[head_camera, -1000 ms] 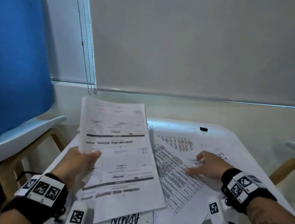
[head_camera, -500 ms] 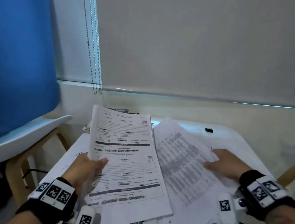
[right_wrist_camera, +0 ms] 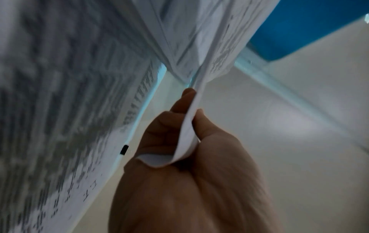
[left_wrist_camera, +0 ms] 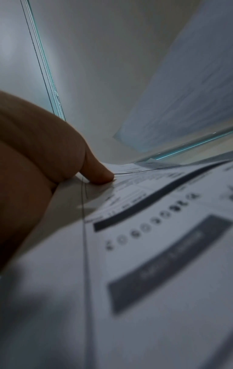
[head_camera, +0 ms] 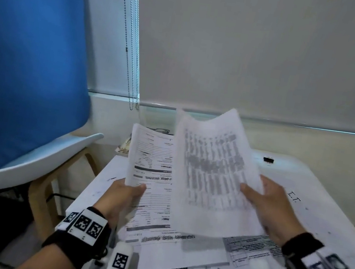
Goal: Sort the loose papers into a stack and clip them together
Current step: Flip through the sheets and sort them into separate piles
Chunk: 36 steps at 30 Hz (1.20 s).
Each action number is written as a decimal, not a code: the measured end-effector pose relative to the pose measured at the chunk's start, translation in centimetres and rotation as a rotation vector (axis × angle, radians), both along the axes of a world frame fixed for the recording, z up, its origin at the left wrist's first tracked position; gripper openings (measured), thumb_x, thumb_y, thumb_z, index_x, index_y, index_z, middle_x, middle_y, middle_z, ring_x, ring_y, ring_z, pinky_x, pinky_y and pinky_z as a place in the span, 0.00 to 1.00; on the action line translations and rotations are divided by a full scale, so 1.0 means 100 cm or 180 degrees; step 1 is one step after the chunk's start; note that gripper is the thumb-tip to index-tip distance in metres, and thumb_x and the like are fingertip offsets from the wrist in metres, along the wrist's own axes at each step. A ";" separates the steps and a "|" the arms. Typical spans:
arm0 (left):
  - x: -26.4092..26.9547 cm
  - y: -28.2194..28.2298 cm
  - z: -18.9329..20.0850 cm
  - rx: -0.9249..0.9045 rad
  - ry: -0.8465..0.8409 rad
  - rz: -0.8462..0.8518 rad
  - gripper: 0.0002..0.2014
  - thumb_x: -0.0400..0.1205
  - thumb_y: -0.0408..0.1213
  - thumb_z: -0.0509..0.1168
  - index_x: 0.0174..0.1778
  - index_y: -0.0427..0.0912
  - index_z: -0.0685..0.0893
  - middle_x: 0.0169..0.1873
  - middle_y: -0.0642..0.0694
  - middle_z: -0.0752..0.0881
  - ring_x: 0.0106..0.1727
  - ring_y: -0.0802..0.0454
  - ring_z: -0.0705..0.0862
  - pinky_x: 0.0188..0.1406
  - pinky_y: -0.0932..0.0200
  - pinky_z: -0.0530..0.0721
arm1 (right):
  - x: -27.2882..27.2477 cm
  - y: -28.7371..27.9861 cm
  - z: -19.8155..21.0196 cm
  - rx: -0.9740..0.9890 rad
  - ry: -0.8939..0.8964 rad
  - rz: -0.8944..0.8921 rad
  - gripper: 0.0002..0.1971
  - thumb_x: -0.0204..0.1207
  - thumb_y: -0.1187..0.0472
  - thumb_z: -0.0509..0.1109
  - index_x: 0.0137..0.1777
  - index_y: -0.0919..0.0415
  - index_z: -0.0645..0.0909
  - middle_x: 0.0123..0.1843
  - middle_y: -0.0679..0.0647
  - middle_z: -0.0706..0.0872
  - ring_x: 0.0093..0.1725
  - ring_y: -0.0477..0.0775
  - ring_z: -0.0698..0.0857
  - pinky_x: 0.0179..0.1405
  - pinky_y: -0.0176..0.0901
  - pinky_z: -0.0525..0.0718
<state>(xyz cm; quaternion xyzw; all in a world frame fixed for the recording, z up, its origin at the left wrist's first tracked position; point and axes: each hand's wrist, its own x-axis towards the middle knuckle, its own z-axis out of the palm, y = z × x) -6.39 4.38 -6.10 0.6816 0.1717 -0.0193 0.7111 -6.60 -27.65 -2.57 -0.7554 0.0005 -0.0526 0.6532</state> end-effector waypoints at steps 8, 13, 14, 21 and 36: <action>0.000 0.007 -0.004 -0.0049 0.0084 0.0144 0.12 0.85 0.29 0.59 0.59 0.33 0.87 0.47 0.35 0.94 0.52 0.34 0.90 0.57 0.40 0.87 | -0.006 0.053 -0.036 -0.1018 0.0178 0.0215 0.15 0.82 0.56 0.70 0.68 0.55 0.83 0.52 0.47 0.91 0.49 0.49 0.90 0.40 0.35 0.85; 0.004 0.004 -0.002 -0.0403 0.0143 0.0332 0.21 0.89 0.51 0.55 0.66 0.42 0.83 0.60 0.38 0.89 0.63 0.37 0.86 0.68 0.40 0.81 | -0.008 0.067 -0.035 -0.1289 0.0169 0.0270 0.23 0.83 0.54 0.70 0.75 0.60 0.76 0.61 0.43 0.84 0.57 0.40 0.84 0.54 0.26 0.80; 0.005 0.004 -0.002 -0.0459 0.0165 0.0312 0.20 0.89 0.52 0.55 0.65 0.42 0.83 0.59 0.38 0.89 0.62 0.37 0.86 0.66 0.41 0.81 | -0.008 0.070 -0.035 -0.1273 0.0210 0.0306 0.21 0.83 0.55 0.69 0.74 0.60 0.77 0.58 0.41 0.85 0.54 0.38 0.84 0.50 0.24 0.78; 0.006 0.007 -0.008 0.0007 0.0090 0.0071 0.15 0.84 0.36 0.68 0.64 0.33 0.85 0.57 0.37 0.92 0.58 0.38 0.90 0.69 0.41 0.81 | -0.016 0.084 -0.042 -0.1260 0.0183 0.0365 0.30 0.83 0.48 0.66 0.83 0.56 0.67 0.81 0.47 0.71 0.82 0.54 0.70 0.81 0.52 0.68; -0.013 0.052 0.016 -0.0547 -0.0617 0.0451 0.17 0.86 0.28 0.63 0.72 0.38 0.79 0.62 0.35 0.89 0.61 0.34 0.88 0.66 0.36 0.82 | 0.005 0.024 0.003 -0.0596 0.0880 0.0060 0.16 0.83 0.52 0.68 0.66 0.53 0.74 0.60 0.55 0.82 0.54 0.54 0.82 0.51 0.55 0.85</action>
